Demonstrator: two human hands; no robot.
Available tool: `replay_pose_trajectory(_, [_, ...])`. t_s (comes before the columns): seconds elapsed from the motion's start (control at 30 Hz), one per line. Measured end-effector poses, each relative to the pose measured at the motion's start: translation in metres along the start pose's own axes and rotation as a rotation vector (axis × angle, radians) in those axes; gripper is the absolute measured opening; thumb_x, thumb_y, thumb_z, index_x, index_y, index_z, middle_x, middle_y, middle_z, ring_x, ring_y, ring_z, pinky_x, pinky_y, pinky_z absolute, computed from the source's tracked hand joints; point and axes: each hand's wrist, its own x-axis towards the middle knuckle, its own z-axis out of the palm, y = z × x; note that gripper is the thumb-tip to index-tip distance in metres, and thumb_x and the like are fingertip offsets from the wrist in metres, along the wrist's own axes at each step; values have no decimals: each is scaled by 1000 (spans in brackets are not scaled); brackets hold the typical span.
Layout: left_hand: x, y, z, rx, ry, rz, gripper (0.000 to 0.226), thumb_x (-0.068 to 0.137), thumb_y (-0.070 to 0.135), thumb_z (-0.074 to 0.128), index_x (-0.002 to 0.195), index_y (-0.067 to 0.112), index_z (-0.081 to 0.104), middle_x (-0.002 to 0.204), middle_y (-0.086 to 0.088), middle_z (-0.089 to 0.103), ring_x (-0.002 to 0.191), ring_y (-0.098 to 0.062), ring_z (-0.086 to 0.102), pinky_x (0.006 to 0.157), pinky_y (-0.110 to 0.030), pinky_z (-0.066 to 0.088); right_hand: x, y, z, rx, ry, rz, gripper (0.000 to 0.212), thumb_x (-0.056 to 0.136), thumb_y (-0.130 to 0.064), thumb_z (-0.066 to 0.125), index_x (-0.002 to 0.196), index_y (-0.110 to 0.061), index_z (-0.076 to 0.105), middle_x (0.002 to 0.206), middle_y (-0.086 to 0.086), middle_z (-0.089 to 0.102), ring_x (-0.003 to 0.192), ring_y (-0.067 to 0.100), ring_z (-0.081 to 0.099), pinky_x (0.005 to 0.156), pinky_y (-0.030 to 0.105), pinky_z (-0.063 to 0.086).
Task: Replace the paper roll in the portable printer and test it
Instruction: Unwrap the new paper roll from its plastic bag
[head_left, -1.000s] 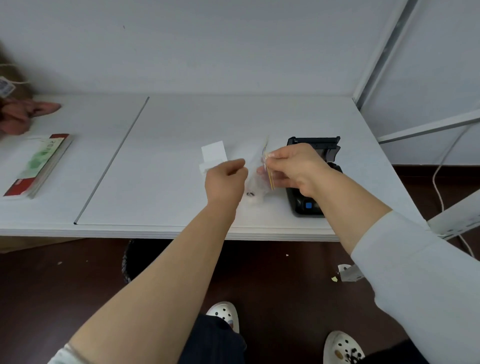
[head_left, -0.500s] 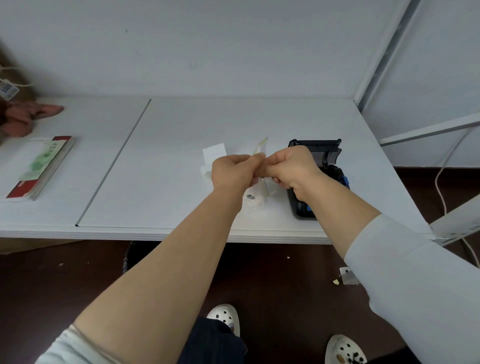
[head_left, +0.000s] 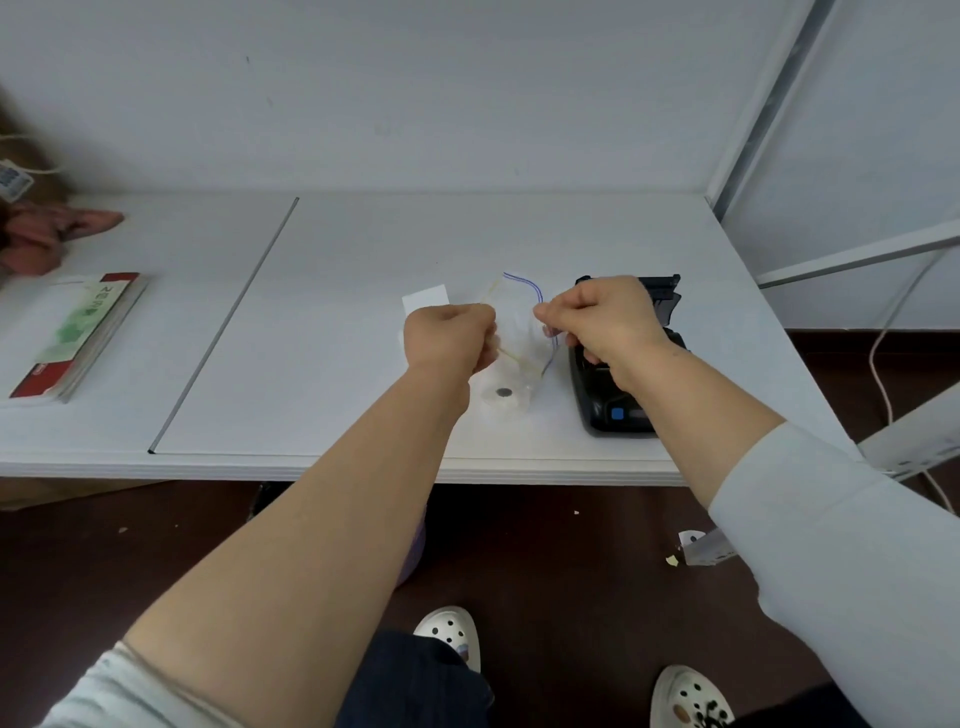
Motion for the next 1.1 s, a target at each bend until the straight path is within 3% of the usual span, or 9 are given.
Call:
replay_pose_trajectory(0.17, [8,-3,-9,29,103,52,16,79,2,53,64,7,49,59,-3,39,44,-15,38,56,-22,51,4,-3,-4,-302,113,-62,18,74,-7,54,61,-18,61,55,2,63,55,17,68,58,35,56])
replay_pose_trajectory(0.37, [0,-8,-11,-305,51,-83,21,86,11,40,75,5,58,74,-11,55,64,-25,50,66,-30,52,-4,-6,0,33,32,46,16,83,1,46,79,2,61,68,8,57,55,27,67,58,38,60])
replay_pose_trajectory(0.43, [4,-23,-11,-80,48,-70,29,86,3,37,99,2,63,104,-19,61,88,-32,59,82,-34,53,-7,-8,1,149,22,99,17,86,1,45,83,0,62,72,11,56,49,23,62,49,29,58])
replay_pose_trajectory(0.5, [9,-45,-11,406,-66,45,56,82,-1,45,138,6,42,140,-13,47,124,-32,49,102,-43,46,-9,-9,1,197,27,124,19,87,3,44,87,2,63,79,15,55,49,22,59,44,24,56])
replay_pose_trajectory(0.57, [14,-61,-7,711,-223,150,85,73,-3,61,147,9,21,145,-8,34,133,-31,37,100,-46,46,-9,-9,1,204,33,125,21,88,3,42,93,0,63,83,16,56,51,20,59,48,26,56])
replay_pose_trajectory(0.7, [24,-71,3,769,-342,197,121,65,11,82,151,14,-3,152,-7,21,145,-28,15,114,-42,30,-6,-4,0,158,63,92,35,88,2,46,120,-7,55,111,14,57,60,16,60,68,34,59])
replay_pose_trajectory(0.8, [34,-73,5,835,-282,319,115,67,23,83,152,14,5,150,-8,34,142,-27,25,113,-37,30,-4,-2,-1,198,56,56,46,88,5,44,129,-14,49,117,12,53,75,20,60,49,13,53])
replay_pose_trajectory(0.97, [32,-73,-7,845,-204,389,82,71,21,78,141,13,37,136,-8,50,124,-26,49,100,-33,41,-2,2,1,181,23,35,60,82,15,44,129,-21,52,126,15,47,114,27,54,52,15,56])
replay_pose_trajectory(1.1, [19,-56,-24,503,-209,235,48,71,13,77,115,12,58,97,-2,60,82,-16,57,71,-23,46,-3,-2,5,180,52,79,43,87,1,43,122,-17,59,122,3,54,104,15,54,86,35,56])
